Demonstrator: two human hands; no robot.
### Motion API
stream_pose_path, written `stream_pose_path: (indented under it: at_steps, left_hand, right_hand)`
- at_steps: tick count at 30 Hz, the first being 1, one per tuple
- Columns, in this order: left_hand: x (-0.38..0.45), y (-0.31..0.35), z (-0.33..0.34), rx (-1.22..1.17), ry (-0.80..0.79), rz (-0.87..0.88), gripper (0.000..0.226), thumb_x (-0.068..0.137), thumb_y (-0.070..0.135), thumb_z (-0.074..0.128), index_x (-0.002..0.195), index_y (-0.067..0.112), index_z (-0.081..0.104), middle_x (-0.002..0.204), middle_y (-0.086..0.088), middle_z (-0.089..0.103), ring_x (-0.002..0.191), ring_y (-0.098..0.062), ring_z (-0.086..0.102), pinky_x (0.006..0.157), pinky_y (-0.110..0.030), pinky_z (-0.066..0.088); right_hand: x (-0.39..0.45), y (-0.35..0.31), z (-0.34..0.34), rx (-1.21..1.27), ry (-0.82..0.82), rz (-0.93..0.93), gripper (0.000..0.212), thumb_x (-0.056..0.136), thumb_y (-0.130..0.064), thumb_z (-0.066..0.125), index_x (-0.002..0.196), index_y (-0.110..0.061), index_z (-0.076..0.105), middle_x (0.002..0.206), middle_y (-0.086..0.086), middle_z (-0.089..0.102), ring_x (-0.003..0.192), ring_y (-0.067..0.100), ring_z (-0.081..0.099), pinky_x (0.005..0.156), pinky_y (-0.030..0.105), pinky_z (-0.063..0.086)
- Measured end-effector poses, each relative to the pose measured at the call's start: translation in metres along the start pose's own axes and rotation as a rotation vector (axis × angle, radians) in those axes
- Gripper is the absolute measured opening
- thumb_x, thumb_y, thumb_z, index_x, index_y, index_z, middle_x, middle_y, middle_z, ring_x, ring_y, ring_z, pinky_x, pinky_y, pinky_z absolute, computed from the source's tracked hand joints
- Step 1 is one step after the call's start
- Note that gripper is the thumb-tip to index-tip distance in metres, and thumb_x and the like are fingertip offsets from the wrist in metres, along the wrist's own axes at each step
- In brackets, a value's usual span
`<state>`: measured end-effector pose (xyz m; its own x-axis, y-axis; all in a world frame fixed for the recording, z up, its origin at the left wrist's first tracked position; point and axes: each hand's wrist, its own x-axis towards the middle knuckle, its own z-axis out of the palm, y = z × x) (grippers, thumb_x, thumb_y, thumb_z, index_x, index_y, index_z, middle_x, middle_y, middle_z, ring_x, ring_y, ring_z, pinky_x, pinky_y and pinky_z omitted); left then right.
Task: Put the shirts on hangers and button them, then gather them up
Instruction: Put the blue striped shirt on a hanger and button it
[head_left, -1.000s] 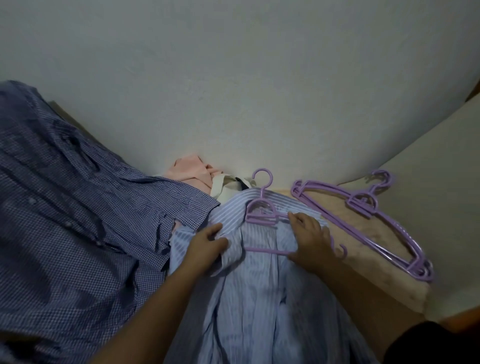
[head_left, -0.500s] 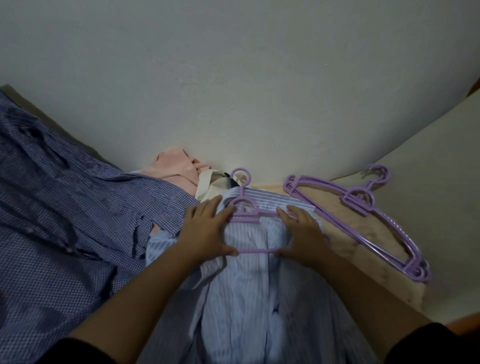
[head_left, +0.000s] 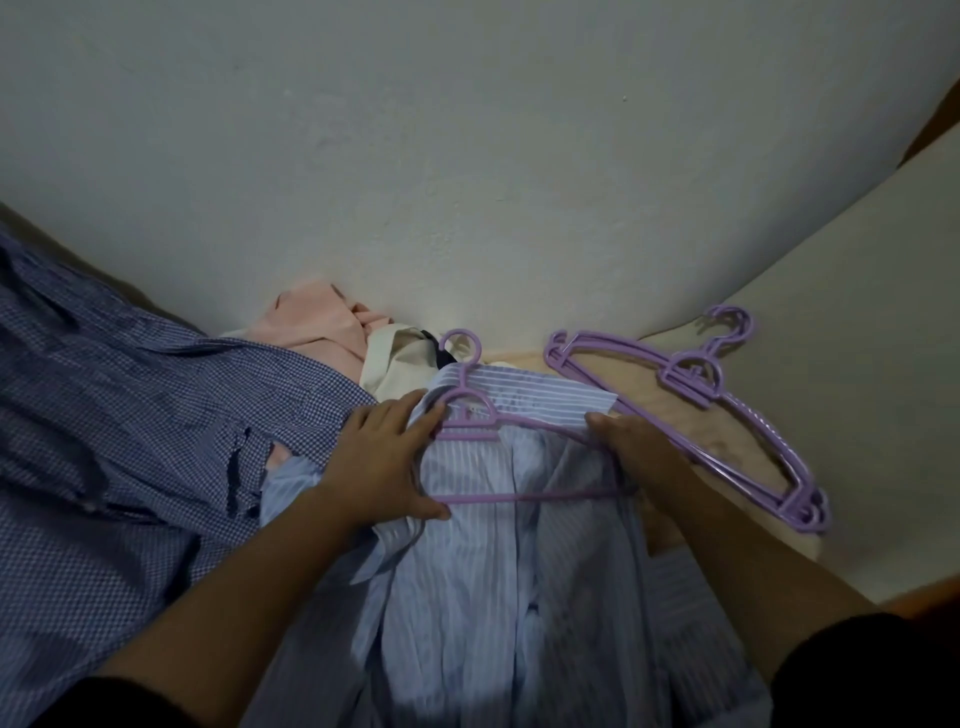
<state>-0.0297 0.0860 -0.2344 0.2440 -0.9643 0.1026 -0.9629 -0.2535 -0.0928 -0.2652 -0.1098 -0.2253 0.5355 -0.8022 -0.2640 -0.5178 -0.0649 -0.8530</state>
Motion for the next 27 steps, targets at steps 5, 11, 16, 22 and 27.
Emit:
stream_pose_path:
  at_steps: [5, 11, 16, 22, 27]
  left_hand:
    - [0.003, 0.004, -0.008, -0.053, -0.108, 0.017, 0.121, 0.053, 0.085, 0.060, 0.152, 0.027, 0.020, 0.155, -0.011, 0.024, 0.134, -0.033, 0.034, 0.108, -0.046, 0.031]
    - [0.001, -0.005, -0.038, -0.019, -0.147, 0.030, 0.121, 0.058, 0.082, 0.063, 0.153, 0.032, 0.007, 0.158, -0.004, 0.014, 0.138, -0.027, 0.023, 0.111, -0.040, 0.025]
    - [-0.002, -0.013, -0.059, 0.185, -0.208, -0.012, 0.120, 0.060, 0.082, 0.061, 0.153, 0.032, 0.003, 0.158, -0.001, 0.012, 0.136, -0.026, 0.024, 0.107, -0.041, 0.028]
    - [-0.007, -0.009, -0.077, 0.233, -0.306, -0.070, 0.116, 0.062, 0.075, 0.066, 0.152, 0.031, 0.007, 0.158, 0.001, 0.015, 0.133, -0.026, 0.028, 0.107, -0.043, 0.029]
    - [-0.004, -0.003, -0.084, 0.199, -0.229, -0.112, 0.110, 0.065, 0.072, 0.066, 0.151, 0.030, 0.012, 0.156, 0.001, 0.018, 0.131, -0.027, 0.030, 0.104, -0.044, 0.033]
  right_hand:
    - [-0.006, -0.013, -0.013, 0.013, 0.049, 0.016, 0.036, 0.097, -0.030, 0.049, 0.118, -0.002, 0.056, 0.108, 0.015, 0.059, 0.109, 0.029, 0.056, 0.086, 0.032, 0.044]
    - [-0.014, -0.019, -0.034, 0.052, 0.168, -0.112, 0.035, 0.092, -0.006, 0.056, 0.126, 0.003, 0.055, 0.129, 0.013, 0.050, 0.122, 0.020, 0.045, 0.086, 0.004, 0.027]
    - [-0.024, -0.039, -0.024, -0.002, 0.118, -0.199, 0.034, 0.092, -0.003, 0.055, 0.126, 0.002, 0.056, 0.131, 0.014, 0.045, 0.114, 0.016, 0.048, 0.086, 0.010, 0.031]
    - [-0.036, -0.058, -0.006, -0.113, 0.052, -0.346, 0.041, 0.089, 0.008, 0.052, 0.130, 0.002, 0.051, 0.126, 0.007, 0.042, 0.114, 0.008, 0.039, 0.084, -0.009, 0.019]
    - [-0.046, -0.071, 0.014, -0.109, -0.023, -0.403, 0.043, 0.090, 0.008, 0.050, 0.131, -0.003, 0.052, 0.130, 0.005, 0.042, 0.120, 0.010, 0.040, 0.097, 0.002, 0.020]
